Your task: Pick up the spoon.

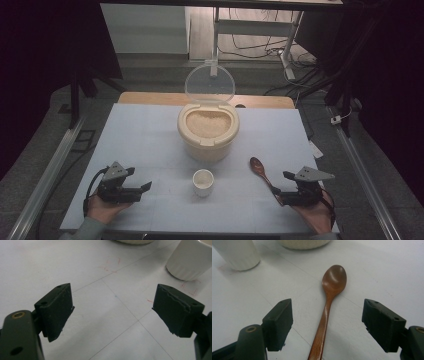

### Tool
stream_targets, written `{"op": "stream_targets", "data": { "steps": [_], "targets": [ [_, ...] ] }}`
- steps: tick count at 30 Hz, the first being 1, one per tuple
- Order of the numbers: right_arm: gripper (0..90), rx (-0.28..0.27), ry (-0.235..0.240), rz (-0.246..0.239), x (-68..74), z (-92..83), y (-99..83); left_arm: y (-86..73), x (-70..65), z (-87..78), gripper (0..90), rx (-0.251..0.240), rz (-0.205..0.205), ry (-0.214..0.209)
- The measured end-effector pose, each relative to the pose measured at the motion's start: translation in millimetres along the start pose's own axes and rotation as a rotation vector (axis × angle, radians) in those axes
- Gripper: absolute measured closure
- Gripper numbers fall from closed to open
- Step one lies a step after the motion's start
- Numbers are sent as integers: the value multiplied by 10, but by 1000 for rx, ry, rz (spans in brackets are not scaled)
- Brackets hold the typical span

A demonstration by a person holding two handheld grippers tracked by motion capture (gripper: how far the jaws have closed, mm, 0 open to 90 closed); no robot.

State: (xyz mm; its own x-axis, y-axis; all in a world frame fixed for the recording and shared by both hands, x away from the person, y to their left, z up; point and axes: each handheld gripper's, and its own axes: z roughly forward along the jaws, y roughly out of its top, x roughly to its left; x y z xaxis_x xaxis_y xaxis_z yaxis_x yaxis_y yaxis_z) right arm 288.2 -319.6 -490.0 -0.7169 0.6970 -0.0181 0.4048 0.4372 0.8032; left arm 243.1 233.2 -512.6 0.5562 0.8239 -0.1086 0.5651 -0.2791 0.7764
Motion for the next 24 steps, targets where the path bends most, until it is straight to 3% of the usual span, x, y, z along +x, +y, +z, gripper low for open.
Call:
{"op": "stream_targets", "data": {
  "steps": [18, 23, 24],
  "targets": [
    [279, 15, 7, 11, 13, -46, 58, 1, 44, -4, 155, -8, -15, 3],
    [279, 35, -3, 13, 35, -55, 103, 5, 54, -3, 155, -10, -14, -1],
    [279, 62, -13, 10, 56, -60, 154, 4, 57, -3, 154, -8, -13, -2]
  ]
}}
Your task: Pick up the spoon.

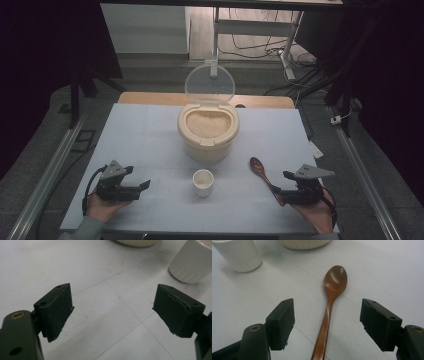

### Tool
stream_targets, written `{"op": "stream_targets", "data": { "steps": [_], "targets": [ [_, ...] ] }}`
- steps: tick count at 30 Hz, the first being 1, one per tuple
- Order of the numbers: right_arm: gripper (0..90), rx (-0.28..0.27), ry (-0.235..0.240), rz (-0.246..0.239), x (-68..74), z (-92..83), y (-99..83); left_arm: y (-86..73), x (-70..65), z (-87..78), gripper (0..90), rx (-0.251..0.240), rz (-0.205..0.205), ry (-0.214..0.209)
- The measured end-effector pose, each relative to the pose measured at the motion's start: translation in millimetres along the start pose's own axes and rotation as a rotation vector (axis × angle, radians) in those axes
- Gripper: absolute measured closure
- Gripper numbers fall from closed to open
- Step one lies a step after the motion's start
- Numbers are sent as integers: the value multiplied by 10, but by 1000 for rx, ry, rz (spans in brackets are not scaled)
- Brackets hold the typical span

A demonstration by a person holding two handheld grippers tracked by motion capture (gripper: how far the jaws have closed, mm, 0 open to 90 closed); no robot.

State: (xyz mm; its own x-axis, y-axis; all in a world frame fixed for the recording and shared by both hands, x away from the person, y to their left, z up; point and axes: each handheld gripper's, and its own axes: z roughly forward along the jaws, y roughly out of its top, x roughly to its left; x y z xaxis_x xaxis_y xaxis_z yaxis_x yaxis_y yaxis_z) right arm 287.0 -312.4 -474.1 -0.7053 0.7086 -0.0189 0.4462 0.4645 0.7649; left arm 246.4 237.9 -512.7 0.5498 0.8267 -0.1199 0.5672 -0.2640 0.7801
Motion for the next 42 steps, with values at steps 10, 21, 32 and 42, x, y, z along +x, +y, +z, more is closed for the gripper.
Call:
{"op": "stream_targets", "data": {
  "steps": [10, 21, 32, 42],
  "targets": [
    [294, 123, -20, 15, 104, -7, 306, -2, 22, -2, 149, 12, -2, -2],
    [307, 277, -44, 14, 113, 113, 586, 1, 4, 23, 144, 33, 11, -5],
    [351, 426, -6, 82, 90, 288, 544, 4, 7, 42, 141, 43, 16, 0],
    [414, 509, -4, 108, 38, 420, 373, -2, 1, 69, 137, 58, 26, 1]
  ]
}}
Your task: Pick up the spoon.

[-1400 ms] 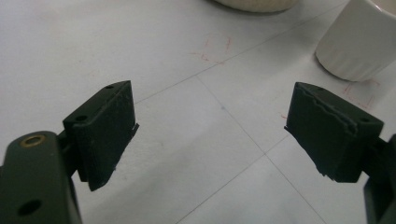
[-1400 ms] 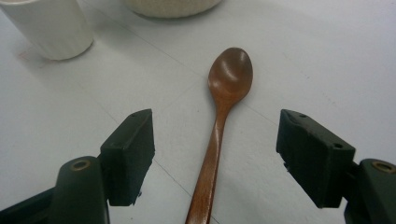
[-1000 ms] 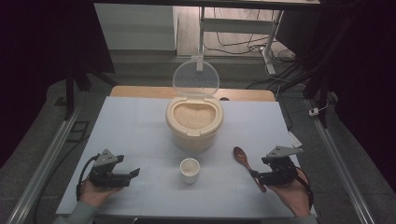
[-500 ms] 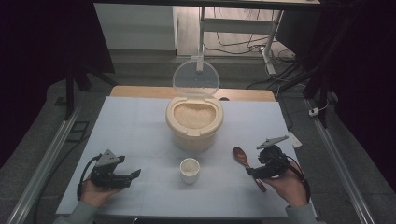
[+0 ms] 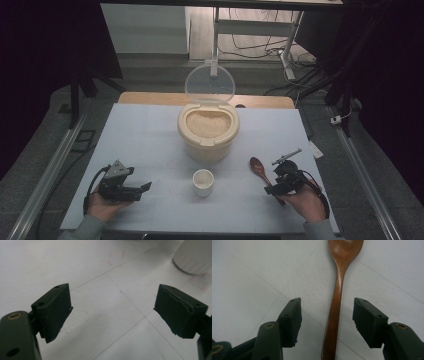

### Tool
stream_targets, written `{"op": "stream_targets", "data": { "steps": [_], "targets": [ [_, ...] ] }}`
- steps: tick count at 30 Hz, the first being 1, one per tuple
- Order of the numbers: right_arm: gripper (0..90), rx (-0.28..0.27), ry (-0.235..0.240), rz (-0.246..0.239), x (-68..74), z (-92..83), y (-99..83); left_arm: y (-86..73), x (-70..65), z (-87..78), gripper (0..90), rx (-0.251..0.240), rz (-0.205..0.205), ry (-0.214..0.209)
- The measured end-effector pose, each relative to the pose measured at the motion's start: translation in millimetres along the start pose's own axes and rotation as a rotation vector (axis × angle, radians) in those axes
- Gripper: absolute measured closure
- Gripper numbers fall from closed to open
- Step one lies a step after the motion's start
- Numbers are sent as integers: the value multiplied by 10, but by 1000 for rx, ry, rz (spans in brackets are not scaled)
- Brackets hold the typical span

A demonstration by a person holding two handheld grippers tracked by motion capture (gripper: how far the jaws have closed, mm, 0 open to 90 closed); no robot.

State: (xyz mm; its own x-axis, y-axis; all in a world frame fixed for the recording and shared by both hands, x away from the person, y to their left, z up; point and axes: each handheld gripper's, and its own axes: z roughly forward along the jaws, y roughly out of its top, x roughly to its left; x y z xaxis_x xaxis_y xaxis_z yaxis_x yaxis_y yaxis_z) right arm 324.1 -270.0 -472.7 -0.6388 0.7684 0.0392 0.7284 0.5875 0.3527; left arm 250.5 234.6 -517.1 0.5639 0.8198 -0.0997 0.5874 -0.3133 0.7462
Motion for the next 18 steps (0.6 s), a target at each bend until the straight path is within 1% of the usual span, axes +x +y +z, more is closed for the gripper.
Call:
{"op": "stream_targets", "data": {
  "steps": [2, 4, 5, 7, 8, 11, 12, 14, 15, 16, 18],
  "targets": [
    [448, 18, -5, 10, -9, 56, -4, -2, 0, 2, 137, 3, 3, -1],
    [457, 31, -5, 18, -15, 83, -7, -3, 0, 4, 137, 4, 3, 2],
    [480, 36, -7, 19, -19, 94, -9, -3, 0, 4, 136, 4, 4, 2],
    [487, 38, -6, 18, -23, 103, -12, -3, 1, 5, 136, 4, 5, 1],
    [497, 48, -13, 21, -28, 115, -16, -3, 0, 6, 136, 5, 6, 1],
    [545, 56, -9, 16, -26, 140, -20, -4, -3, 9, 135, 7, 9, 1],
    [545, 56, -9, 16, -26, 140, -20, -4, -3, 11, 135, 8, 10, 2],
    [575, 63, -16, 19, -21, 163, -21, -5, -3, 11, 135, 9, 10, 3],
    [600, 69, -29, 13, -18, 175, -19, -6, -2, 11, 135, 9, 11, 3],
    [600, 69, -29, 13, -18, 175, -19, -6, -2, 11, 135, 9, 11, 3],
    [637, 64, -40, 13, -11, 178, -13, -7, 0, 12, 134, 10, 12, 3]
  ]
}}
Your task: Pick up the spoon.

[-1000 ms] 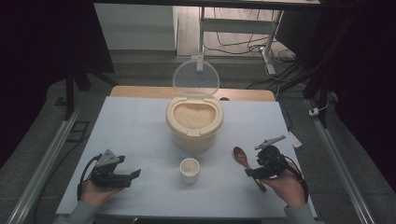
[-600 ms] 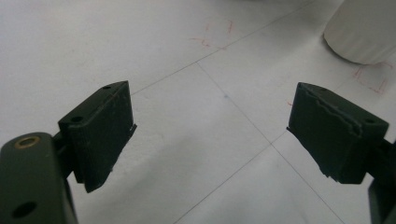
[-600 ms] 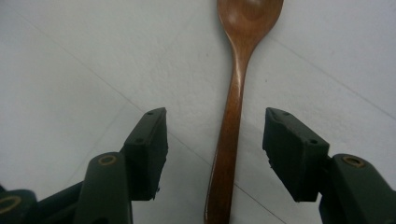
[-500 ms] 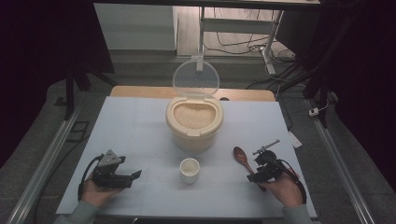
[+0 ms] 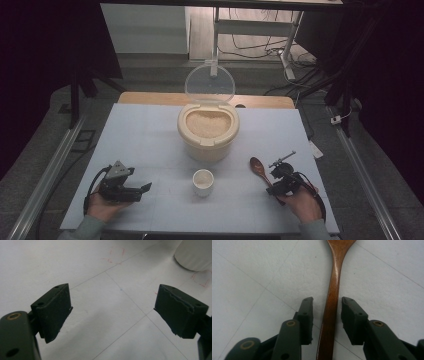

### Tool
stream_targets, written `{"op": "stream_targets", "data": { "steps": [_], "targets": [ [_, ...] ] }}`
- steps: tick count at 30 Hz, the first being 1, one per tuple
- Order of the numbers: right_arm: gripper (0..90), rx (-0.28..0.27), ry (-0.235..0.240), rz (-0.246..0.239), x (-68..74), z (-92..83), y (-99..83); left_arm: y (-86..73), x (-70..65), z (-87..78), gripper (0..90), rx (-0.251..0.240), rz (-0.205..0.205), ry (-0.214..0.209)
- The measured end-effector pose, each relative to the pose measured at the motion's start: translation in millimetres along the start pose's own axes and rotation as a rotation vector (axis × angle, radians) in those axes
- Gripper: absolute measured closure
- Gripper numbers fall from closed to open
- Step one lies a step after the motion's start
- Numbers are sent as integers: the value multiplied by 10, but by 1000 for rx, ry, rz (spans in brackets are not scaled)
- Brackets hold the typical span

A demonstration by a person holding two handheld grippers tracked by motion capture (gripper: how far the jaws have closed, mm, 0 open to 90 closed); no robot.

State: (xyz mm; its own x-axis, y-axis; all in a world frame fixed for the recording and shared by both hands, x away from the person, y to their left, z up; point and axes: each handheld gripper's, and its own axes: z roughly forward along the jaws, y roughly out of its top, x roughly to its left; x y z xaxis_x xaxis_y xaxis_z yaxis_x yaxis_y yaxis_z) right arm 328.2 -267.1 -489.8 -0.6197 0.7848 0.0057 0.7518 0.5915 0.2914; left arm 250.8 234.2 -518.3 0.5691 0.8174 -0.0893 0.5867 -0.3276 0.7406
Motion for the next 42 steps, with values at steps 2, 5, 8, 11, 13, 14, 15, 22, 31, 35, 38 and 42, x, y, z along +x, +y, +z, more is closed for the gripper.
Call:
{"op": "stream_targets", "data": {
  "steps": [2, 5, 8, 11, 13, 14, 15, 22, 31, 35, 38, 42],
  "targets": [
    [646, 0, -10, -1, 6, 4, 2, 0, -1, 1, 134, 0, 0, 0],
    [691, 5, -40, -6, 30, 12, 9, 0, -2, 1, 134, 1, 1, 0],
    [731, 15, -69, -12, 67, 25, 30, 0, -7, 9, 133, 5, 5, 1],
    [766, 23, -72, -15, 76, 29, 41, -1, -10, 10, 133, 7, 7, 3],
    [772, 16, -71, -7, 76, 34, 39, 0, -12, 10, 133, 8, 7, 4],
    [784, 15, -64, 0, 66, 33, 39, 0, -12, 11, 133, 8, 8, 4],
    [787, 14, -67, 1, 69, 35, 40, 0, -13, 12, 133, 9, 10, 4],
    [792, 12, -69, -19, 76, 24, 40, -4, -14, 16, 133, 12, 12, 7],
    [792, -25, -15, -6, -5, -27, -13, -8, -9, 25, 133, 18, 10, 12],
    [793, -50, -16, -5, -33, -82, -28, -8, -11, 28, 133, 18, 10, 13],
    [792, -73, -12, -4, -44, -123, -37, -10, -6, 28, 132, 20, 10, 13],
    [792, -102, -5, -8, -55, -173, -44, -11, -1, 27, 132, 19, 11, 14]
  ]
}}
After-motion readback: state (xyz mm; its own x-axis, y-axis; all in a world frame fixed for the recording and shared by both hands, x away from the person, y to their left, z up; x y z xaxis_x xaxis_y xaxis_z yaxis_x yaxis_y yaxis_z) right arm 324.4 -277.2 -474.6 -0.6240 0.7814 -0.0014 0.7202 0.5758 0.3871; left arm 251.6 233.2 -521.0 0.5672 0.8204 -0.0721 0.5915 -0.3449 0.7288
